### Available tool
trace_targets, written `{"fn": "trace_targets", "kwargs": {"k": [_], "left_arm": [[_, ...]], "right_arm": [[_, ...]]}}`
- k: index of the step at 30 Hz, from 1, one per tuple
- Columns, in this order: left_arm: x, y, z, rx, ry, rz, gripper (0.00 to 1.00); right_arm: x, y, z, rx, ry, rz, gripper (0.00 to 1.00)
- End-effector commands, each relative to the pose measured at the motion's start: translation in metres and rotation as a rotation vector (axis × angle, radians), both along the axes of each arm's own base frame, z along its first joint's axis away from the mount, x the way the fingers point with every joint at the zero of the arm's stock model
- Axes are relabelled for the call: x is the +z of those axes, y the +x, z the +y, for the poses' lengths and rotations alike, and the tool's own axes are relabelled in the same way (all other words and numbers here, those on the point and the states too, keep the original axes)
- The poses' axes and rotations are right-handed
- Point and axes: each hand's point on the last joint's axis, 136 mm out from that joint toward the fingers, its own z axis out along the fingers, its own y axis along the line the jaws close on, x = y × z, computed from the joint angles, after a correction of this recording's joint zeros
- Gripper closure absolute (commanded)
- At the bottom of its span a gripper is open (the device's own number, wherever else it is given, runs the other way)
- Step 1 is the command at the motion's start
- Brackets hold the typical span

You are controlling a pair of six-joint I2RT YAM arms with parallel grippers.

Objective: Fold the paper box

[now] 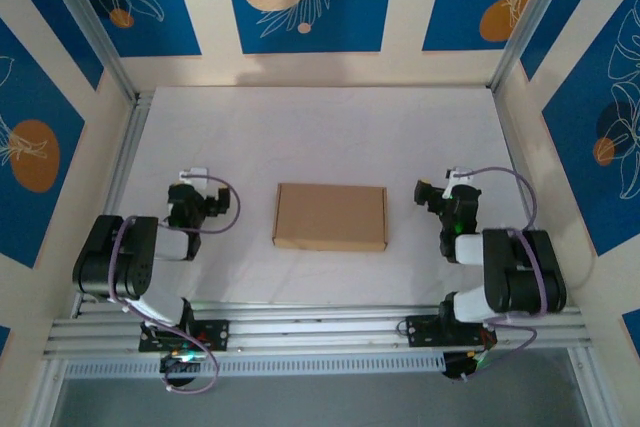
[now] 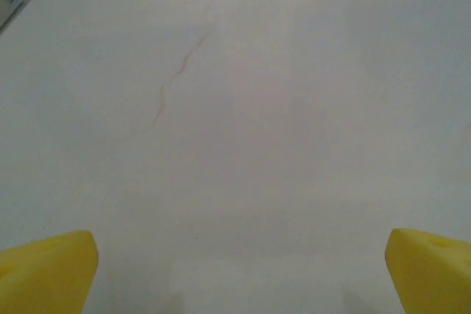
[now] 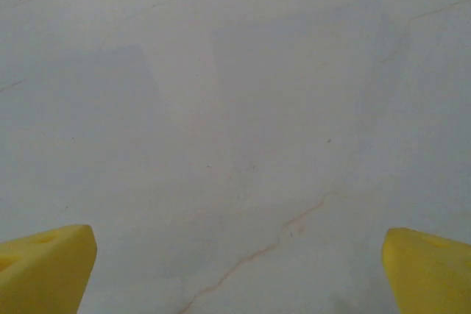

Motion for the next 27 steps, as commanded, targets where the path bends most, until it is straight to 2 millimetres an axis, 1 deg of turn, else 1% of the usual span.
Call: {"fn": "trace_targets", "kwargs": {"k": [1,2,3,5,6,10,20,27], "left_arm": [[0.0198,0.0142,-0.0149,-0.087,-0.030,-0.057,0.00],[0.0185,0.0138,-0.0148,-0.087,-0.029,-0.049,0.00],[0.0195,0.0153,-0.0142,-0.086,-0.028,-0.058,0.00],[0.0180,0.0153,-0.0147,-0.087,-0.029,-0.048,0.00],[0.0182,0.0154,-0.0147,-0.086,-0.029,-0.048,0.00],[0.0188,0.0156,-0.0146,-0.086,-0.029,-0.051,0.00],[0.0206,0.0129,-0.0149,-0.088,-0.029,-0.063,0.00],[0.0201,0.0126,-0.0152,-0.089,-0.027,-0.061,0.00]], "right_arm": [[0.0334,0.0396,0.0547,0.272,0.028,-0.061,0.01],[0.0270,0.0355,0.0568,0.285,0.028,-0.037,0.01],[0.0335,0.0364,0.0558,0.287,0.046,-0.104,0.01],[0.0295,0.0362,0.0556,0.287,0.039,-0.051,0.01],[0.0323,0.0380,0.0561,0.283,0.031,-0.080,0.01],[0.0298,0.0370,0.0568,0.287,0.032,-0.053,0.01],[0.0309,0.0368,0.0571,0.273,0.003,-0.065,0.01],[0.0311,0.0367,0.0567,0.289,0.029,-0.062,0.01]]}}
